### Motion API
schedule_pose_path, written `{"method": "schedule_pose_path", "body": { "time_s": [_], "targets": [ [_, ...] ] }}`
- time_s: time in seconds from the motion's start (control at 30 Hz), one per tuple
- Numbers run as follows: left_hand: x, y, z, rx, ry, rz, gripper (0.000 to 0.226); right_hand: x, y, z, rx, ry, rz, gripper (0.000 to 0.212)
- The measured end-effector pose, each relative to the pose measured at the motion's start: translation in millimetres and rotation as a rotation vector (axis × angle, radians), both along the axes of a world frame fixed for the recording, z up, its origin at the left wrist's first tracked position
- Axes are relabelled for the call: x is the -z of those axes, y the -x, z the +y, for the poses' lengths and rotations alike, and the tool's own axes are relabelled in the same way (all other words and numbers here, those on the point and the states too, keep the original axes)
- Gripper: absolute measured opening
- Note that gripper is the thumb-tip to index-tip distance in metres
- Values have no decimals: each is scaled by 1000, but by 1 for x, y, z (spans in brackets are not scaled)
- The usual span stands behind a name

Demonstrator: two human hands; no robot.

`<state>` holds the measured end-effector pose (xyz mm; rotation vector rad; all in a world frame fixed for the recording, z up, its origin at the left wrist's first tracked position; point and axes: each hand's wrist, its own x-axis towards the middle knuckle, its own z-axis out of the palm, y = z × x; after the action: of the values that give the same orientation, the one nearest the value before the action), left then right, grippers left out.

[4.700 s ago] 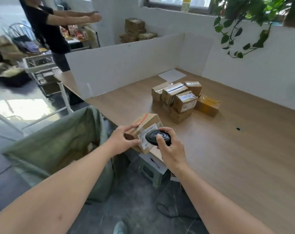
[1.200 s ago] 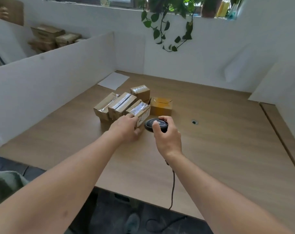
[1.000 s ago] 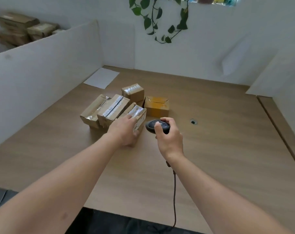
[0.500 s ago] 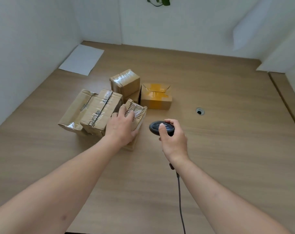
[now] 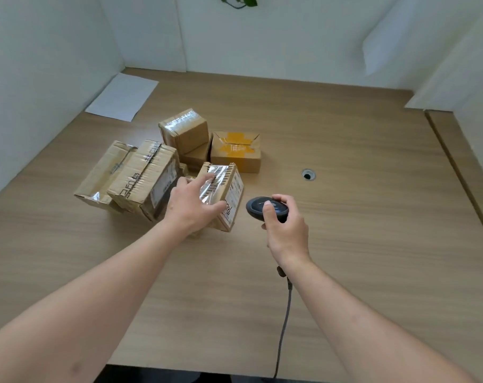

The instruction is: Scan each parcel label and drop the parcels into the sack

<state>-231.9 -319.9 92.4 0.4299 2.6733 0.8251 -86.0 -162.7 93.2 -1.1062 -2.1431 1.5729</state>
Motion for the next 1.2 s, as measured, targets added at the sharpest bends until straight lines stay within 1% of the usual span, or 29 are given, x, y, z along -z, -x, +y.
{"method": "schedule_pose_path", "body": {
  "time_s": [0.13, 0.23, 0.3, 0.37, 0.43, 0.5, 0.6, 0.7, 1.2],
  "targets": [
    [-5, -20, 11, 1, -172, -85, 83, -6, -26, 18, 20, 17, 33, 34],
    [-6, -36, 22, 6, -334, -206, 81, -9, -46, 33, 42, 22, 54, 33],
    [-5, -43, 29, 16, -385, -281, 84, -10, -57, 42, 59, 31, 59, 33],
    [-2, -48, 34, 35, -407, -350, 87, -9, -66, 48, 89, 50, 68, 29],
    [1, -52, 40, 36, -413, -395, 91, -11, -71, 54, 126, 90, 97, 17],
    [4, -58, 44, 49, -425, -429, 97, -15, -73, 59, 168, 157, 117, 11],
    [9, -66, 49, 55, -463, -482, 109, -21, -75, 61, 219, 242, 137, 10],
    [13, -73, 54, 46, -471, -494, 118, -27, -76, 61, 241, 295, 160, 13],
    [5, -77, 54, 83, -504, -510, 119, -48, -79, 49, 204, 202, 190, 13]
  ]
}}
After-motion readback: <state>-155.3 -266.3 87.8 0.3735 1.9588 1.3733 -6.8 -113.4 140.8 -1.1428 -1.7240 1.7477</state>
